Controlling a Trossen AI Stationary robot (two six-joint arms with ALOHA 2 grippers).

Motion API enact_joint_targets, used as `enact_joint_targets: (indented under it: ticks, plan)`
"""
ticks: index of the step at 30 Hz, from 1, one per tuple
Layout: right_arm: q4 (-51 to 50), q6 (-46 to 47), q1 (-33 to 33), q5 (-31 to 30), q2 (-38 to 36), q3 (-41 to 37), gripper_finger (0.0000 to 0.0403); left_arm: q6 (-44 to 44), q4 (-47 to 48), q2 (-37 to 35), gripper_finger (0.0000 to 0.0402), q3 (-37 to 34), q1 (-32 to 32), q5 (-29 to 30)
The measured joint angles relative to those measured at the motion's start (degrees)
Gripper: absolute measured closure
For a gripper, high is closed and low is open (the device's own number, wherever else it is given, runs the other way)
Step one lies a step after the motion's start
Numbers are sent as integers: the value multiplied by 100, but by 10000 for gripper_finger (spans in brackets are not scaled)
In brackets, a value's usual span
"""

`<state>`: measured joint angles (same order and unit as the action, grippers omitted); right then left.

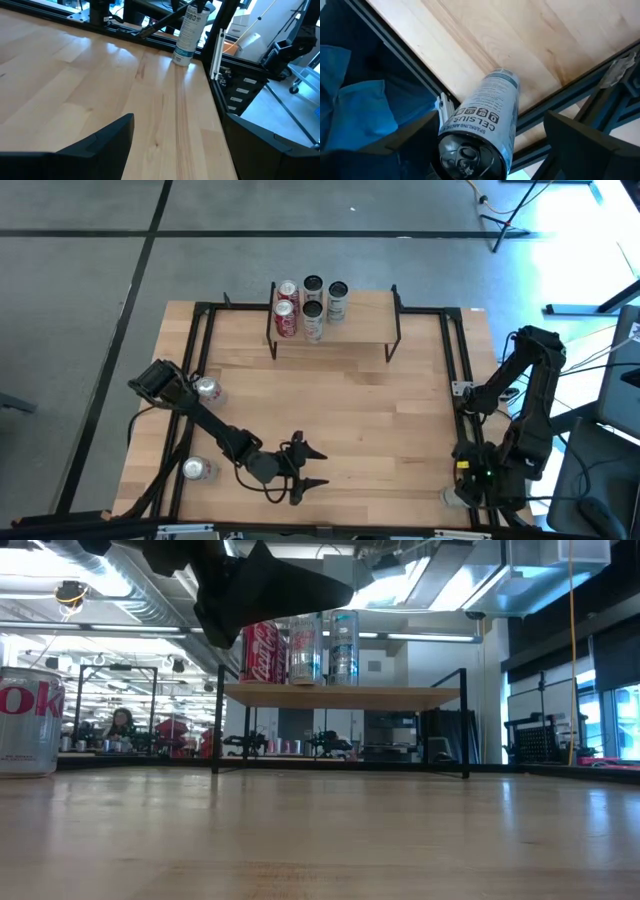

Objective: Place canned beverage on shelf
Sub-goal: Put the white-blue soda can aligned with the other white-blue soda can on the shelf

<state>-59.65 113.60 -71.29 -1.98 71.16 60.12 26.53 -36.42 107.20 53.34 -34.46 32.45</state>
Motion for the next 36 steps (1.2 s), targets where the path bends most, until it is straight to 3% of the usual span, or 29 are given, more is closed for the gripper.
enact_joint_targets:
  ticks: [13, 20, 29, 32, 36]
  plan:
    - [408, 203, 5, 30, 0, 0, 59, -11, -2, 0, 113, 0, 5, 3]
    - [588, 918, 5, 614, 181, 2, 59, -14, 0, 0, 113, 0, 20, 7]
    - [501, 619, 69, 510, 641, 4, 62, -15, 89, 0, 113, 0, 20, -8]
    - [513, 379, 132, 556, 762, 4, 90, -14, 88, 0, 113, 0, 20, 4]
    - [483, 112, 185, 576, 779, 20, 163, -11, 87, 0, 113, 0, 20, 22]
